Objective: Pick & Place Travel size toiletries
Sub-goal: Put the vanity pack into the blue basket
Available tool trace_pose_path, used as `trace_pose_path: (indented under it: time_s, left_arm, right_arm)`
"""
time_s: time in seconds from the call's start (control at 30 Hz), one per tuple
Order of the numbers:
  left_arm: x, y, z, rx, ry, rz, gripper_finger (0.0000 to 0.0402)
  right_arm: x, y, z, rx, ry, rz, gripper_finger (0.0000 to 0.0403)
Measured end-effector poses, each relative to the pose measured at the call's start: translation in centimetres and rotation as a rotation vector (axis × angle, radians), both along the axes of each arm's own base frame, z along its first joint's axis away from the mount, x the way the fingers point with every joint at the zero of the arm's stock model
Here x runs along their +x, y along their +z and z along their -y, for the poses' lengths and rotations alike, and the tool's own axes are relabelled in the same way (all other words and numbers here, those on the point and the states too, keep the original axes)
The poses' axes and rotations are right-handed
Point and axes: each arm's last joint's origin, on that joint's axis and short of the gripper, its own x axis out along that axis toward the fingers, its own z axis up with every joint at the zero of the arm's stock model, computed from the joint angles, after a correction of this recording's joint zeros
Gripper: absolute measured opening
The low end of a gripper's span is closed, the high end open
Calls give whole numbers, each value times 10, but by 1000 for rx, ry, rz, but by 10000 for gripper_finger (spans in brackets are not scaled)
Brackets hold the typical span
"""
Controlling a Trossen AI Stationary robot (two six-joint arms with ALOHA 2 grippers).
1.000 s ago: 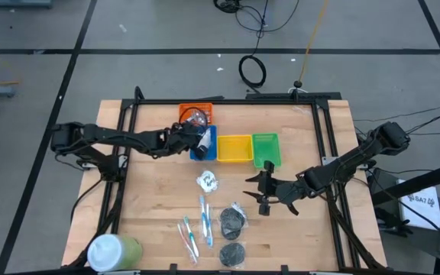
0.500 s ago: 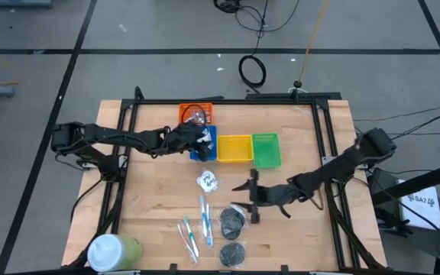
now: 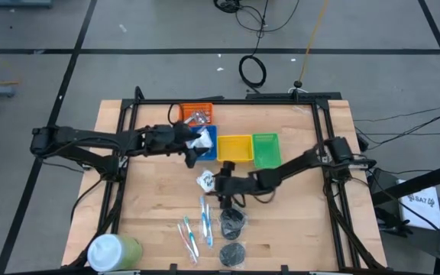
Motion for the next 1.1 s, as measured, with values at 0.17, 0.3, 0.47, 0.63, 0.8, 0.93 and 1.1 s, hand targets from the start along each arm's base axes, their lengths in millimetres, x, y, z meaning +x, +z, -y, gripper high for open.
trace_pose_path:
  time_s: [0.17, 0.3, 0.47, 0.63, 0.8, 0.93, 1.1]
  left_arm:
    - [-2, -4, 10, -4, -28, -49, 331]
    - [-2, -7, 15, -6, -49, -78, 331]
    - [-2, -10, 19, -10, -61, -98, 331]
    - [-2, -10, 19, -8, -62, -99, 331]
    - [-2, -10, 19, -14, -59, -97, 331]
    - [-2, -10, 19, -25, -54, -94, 331]
    - [-2, -10, 19, -102, -16, -73, 331]
  right_arm:
    - [18, -19, 13, 128, 14, -79, 271]
    - [18, -31, 18, 172, -34, -118, 246]
    - [15, -32, 17, 195, -63, -152, 178]
    - [10, -21, 7, 188, -27, -162, 77]
    - [4, 2, -4, 129, 52, -140, 19]
    - [-6, 27, -11, 100, 82, -127, 28]
    - [-29, 51, -21, -92, -19, -170, 18]
